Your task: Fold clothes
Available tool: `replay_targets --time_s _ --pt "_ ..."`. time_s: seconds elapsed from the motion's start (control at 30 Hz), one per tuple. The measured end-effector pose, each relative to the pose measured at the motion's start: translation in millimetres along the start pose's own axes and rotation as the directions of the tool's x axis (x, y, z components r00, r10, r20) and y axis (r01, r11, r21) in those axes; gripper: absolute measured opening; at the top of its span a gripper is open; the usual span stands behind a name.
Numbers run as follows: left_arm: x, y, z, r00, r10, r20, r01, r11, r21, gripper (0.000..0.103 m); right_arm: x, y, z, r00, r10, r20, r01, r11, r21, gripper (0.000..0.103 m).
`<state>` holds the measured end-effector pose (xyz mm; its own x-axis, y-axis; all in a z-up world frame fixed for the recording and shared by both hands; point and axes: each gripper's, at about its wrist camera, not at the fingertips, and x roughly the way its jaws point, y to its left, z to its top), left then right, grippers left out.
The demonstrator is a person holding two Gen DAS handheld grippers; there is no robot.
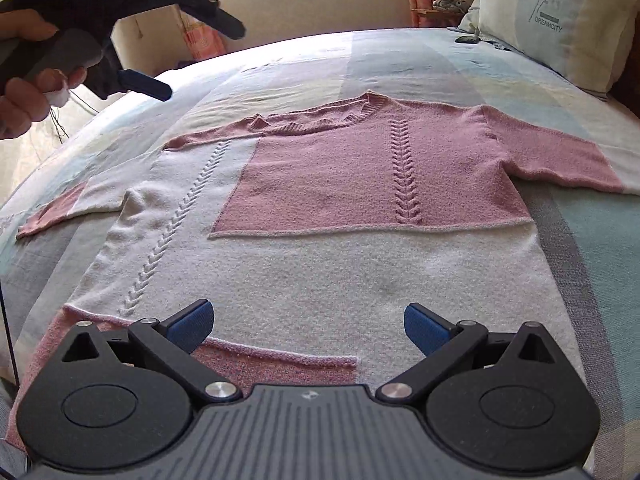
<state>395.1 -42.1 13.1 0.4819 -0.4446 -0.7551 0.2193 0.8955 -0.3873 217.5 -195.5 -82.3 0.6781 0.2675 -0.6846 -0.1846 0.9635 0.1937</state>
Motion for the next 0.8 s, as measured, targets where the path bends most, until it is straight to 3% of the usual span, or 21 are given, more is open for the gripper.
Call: replay_targets --time_s 0.17,0.4,0.6,0.73,0.8 --pt "82.4 -54.0 -1.6 0.975 -0.188 -0.119 0.191 0.981 0.016 0.102 -17.1 -10.5 -4.0 1.0 -0.015 0.01 0.015 1.0 -0.015 0.103" --pt "174.2 -106.5 -10.2 0.923 -0.323 -0.21 0.328 0.945 -0.009 0.102 -29.2 -35.2 -8.6 0.999 -0.046 0.013 0.046 0.999 0.025 0.103" --pt "196.1 -110.5 -17.0 0.916 -0.346 -0.204 0.336 0.938 -0.086 0.102 -29.2 -31.9 -9.0 1.0 -0.005 0.011 0.005 1.0 0.006 0.103" --pt "188.2 -109.6 -27.5 0.881 -0.392 -0.264 0.386 0.919 -0.074 0.102 -29.5 -27.9 -8.0 1.0 0.008 0.013 -0.008 1.0 -0.002 0.103" --pt "188.6 -111.8 -29.5 0.888 -0.381 -0.258 0.385 0.922 -0.038 0.102 -28.9 -26.7 -7.7 1.0 0.012 0.014 -0.012 1.0 -0.001 0.103"
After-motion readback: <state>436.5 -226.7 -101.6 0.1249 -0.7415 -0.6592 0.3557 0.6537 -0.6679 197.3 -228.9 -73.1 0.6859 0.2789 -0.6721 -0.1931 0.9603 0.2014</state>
